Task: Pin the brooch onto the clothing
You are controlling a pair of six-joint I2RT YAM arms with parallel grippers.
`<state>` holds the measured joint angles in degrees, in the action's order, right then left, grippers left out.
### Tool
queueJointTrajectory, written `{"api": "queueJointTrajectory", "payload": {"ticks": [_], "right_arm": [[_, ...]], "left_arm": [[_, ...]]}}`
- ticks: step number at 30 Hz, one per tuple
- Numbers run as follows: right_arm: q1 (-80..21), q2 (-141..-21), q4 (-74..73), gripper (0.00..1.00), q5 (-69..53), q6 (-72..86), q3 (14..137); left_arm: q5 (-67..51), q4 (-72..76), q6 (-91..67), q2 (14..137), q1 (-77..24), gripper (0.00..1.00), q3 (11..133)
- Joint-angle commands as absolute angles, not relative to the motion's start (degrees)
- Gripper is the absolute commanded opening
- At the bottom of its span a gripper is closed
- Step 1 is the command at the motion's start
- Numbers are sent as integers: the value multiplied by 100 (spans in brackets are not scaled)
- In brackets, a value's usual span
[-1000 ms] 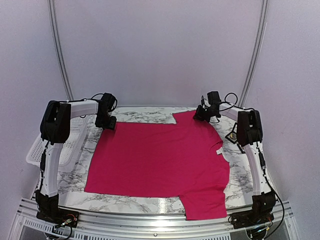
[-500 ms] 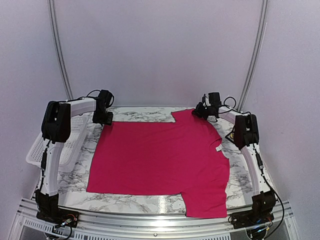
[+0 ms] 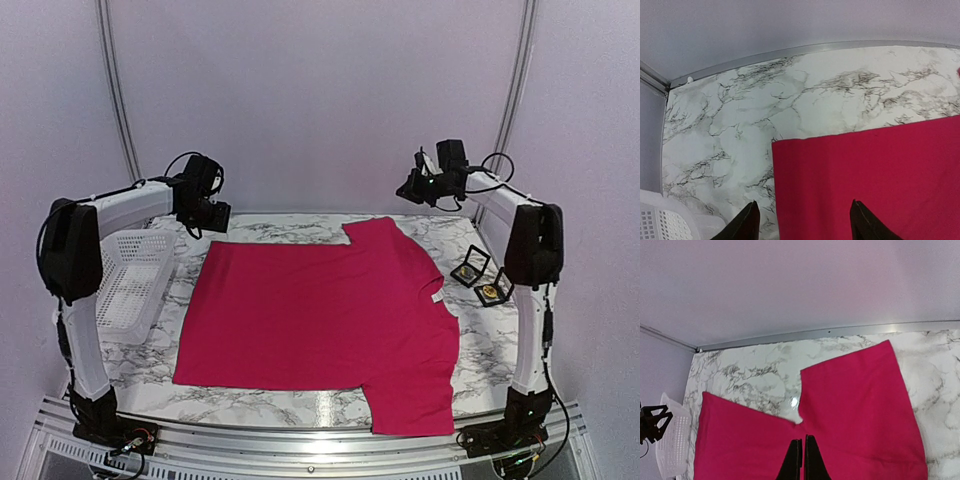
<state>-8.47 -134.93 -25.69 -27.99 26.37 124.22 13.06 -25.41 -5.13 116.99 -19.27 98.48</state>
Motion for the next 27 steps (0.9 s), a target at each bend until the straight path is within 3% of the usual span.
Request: {"api": "queueJointTrajectory", "payload": {"ticks": [1, 9, 15, 20, 23, 25, 27], "right_arm": [[-1264, -12015, -3534, 0, -2404, 1663, 10865], [-1986, -10083, -3052, 0, -1649, 1963, 7296], [-2291, -9697, -2873, 0, -887, 2192, 6002], [-2288, -9546, -3005, 0, -344, 2207, 5653], [-2290, -9507, -3338, 11, 73, 2141, 5873], [-2251, -9376, -3442, 23, 587, 2100, 6035], [-2134, -9263, -3483, 36, 1088, 2059, 6209]], "left_arm": [[945, -2244, -985, 11112, -2270, 63, 8816], [786, -1787, -1362, 10432, -2960, 63, 7122], [977, -1368, -1606, 10064, -2971, 63, 6114], [1063, -1268, -1675, 9954, -2971, 63, 5788], [1229, -1246, -1603, 9860, -2971, 63, 5771], [1345, -1240, -1588, 9712, -2971, 64, 5818], [1483, -1187, -1631, 9479, -2979, 72, 5875]]}}
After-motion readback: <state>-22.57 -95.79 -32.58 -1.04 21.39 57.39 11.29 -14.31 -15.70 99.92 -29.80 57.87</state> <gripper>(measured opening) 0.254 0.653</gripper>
